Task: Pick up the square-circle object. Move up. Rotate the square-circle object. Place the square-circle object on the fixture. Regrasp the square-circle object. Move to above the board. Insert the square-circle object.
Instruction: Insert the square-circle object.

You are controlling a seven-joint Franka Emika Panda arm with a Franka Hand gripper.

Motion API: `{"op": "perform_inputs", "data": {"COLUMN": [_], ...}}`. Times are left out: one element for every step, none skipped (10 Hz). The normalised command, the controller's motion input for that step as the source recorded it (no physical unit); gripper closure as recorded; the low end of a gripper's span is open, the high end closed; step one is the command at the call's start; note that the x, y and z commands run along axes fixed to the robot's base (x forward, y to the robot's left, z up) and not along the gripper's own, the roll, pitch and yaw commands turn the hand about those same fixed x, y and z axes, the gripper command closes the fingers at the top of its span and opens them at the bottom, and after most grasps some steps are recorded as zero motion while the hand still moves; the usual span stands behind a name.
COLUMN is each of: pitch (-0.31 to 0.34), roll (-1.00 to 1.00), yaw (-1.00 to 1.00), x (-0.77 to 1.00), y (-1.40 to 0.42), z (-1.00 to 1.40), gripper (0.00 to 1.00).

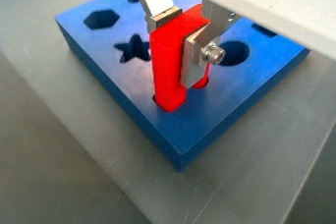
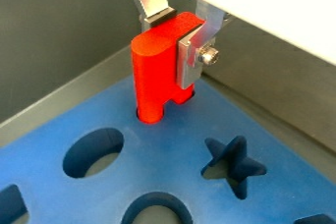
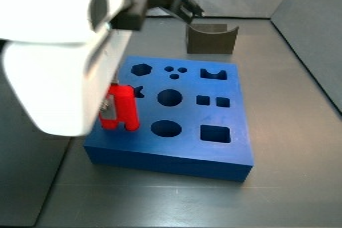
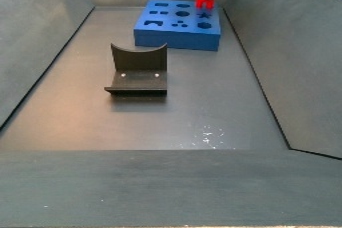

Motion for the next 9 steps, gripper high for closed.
{"op": "perform_inputs", "data": {"pitch": [-0.124, 0.0, -0.113, -0.031, -0.027, -0.027, -0.136, -0.056, -0.011], "roll": [0.2, 0.01, 0.12, 0.11, 0.08, 0.06, 0.0, 0.0, 0.0], "yaw": [0.04, 0.0, -0.03, -0.07, -0.07, -0.05, -0.02, 0.0, 0.0], "x": [0.0, -0.03, -0.09, 0.0, 0.0, 0.0, 0.27, 0.0, -0.01], "y": [-0.06, 0.0, -0.17, -0.22, -0.26, -0.27, -0.19, -0.03, 0.0], "z": [-0.83, -0.05, -1.0, -1.0, -1.0, -1.0, -0.79, -0.05, 0.0], "gripper": [1.0, 1.0, 1.0, 1.0, 1.0, 1.0, 1.0, 1.0, 1.0]}}
